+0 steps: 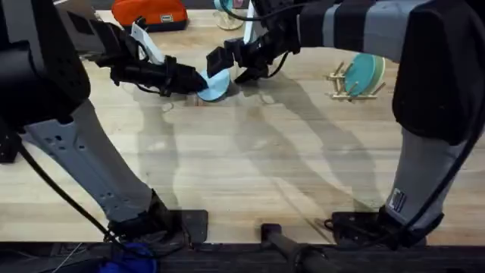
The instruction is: Pick up the plates from the table one by one and place each into a slot on the dish rack.
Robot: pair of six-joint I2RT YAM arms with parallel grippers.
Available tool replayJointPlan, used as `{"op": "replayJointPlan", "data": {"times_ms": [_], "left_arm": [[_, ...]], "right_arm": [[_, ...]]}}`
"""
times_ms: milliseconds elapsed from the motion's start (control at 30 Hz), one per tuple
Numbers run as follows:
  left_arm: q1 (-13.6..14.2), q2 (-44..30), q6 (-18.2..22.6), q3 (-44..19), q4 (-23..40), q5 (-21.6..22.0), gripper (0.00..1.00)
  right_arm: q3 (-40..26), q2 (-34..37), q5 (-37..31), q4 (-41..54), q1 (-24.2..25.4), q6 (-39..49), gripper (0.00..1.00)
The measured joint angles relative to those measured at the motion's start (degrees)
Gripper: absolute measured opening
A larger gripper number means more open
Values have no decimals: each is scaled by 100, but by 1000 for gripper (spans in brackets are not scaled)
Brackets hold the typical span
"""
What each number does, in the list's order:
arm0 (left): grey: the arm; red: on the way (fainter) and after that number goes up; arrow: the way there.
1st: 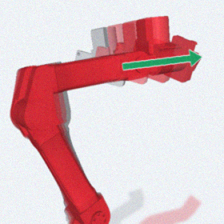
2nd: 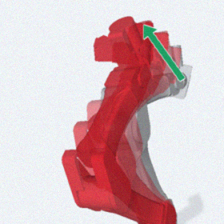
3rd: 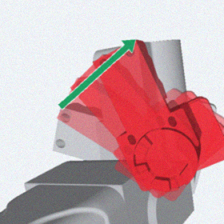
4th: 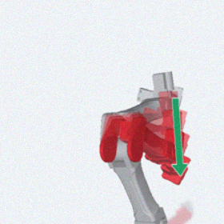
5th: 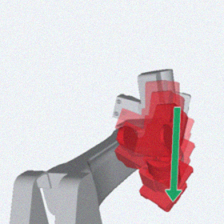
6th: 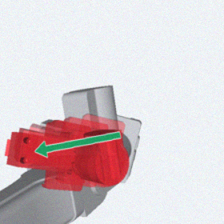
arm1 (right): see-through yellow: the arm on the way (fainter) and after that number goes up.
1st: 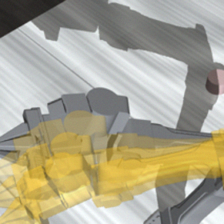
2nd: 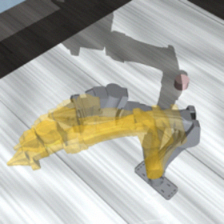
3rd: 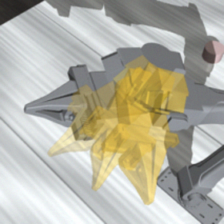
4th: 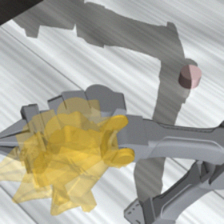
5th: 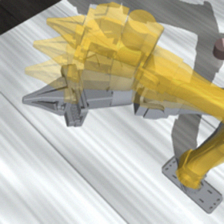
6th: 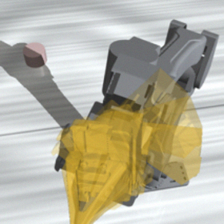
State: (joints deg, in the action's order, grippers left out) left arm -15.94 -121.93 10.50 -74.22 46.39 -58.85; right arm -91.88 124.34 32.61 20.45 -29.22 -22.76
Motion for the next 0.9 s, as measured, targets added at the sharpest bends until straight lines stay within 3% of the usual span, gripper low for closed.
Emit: {"op": "replayJointPlan", "data": {"times_ms": [900], "left_arm": [[0, 0, 0, 0, 0, 0, 40]], "right_arm": [[0, 18, 2, -420, -170, -462, 993]]}}
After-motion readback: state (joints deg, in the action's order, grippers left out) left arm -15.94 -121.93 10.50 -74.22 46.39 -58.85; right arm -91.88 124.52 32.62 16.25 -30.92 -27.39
